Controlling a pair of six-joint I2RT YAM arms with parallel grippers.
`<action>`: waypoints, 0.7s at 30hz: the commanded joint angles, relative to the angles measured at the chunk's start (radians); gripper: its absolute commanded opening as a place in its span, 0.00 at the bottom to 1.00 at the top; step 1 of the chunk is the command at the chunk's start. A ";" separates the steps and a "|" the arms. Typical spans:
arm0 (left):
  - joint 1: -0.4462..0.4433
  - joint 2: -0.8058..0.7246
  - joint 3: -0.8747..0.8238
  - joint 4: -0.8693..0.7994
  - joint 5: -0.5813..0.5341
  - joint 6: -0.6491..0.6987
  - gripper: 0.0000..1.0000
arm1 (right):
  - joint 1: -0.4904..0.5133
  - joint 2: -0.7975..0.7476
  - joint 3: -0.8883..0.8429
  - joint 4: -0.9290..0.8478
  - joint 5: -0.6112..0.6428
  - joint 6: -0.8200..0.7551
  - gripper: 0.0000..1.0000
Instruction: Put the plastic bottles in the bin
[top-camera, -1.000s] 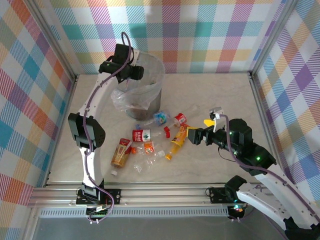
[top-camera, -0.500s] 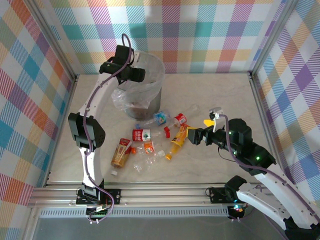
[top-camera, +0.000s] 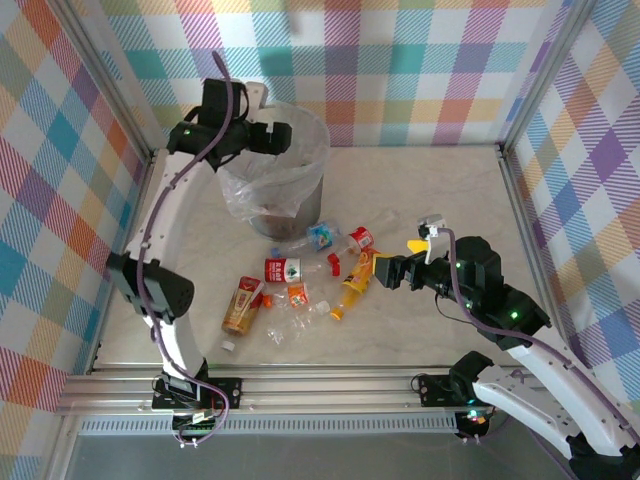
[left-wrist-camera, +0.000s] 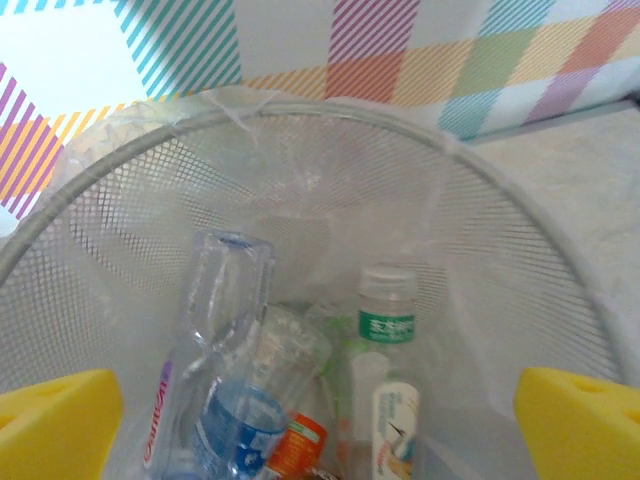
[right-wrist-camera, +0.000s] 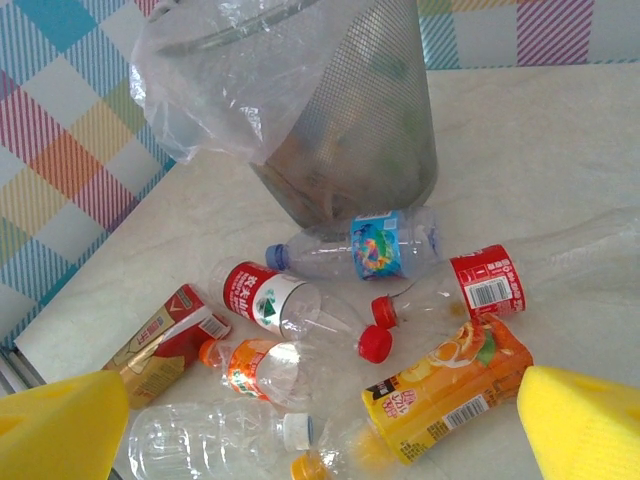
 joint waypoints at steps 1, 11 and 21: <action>0.007 -0.113 -0.057 0.022 0.088 -0.027 1.00 | 0.007 0.007 0.019 -0.022 0.037 0.020 1.00; -0.023 -0.404 -0.365 0.015 0.474 -0.060 1.00 | 0.007 0.070 -0.002 -0.132 0.109 0.218 0.96; -0.118 -0.640 -0.691 0.130 0.603 -0.163 1.00 | 0.014 0.201 -0.128 -0.122 0.089 0.474 0.85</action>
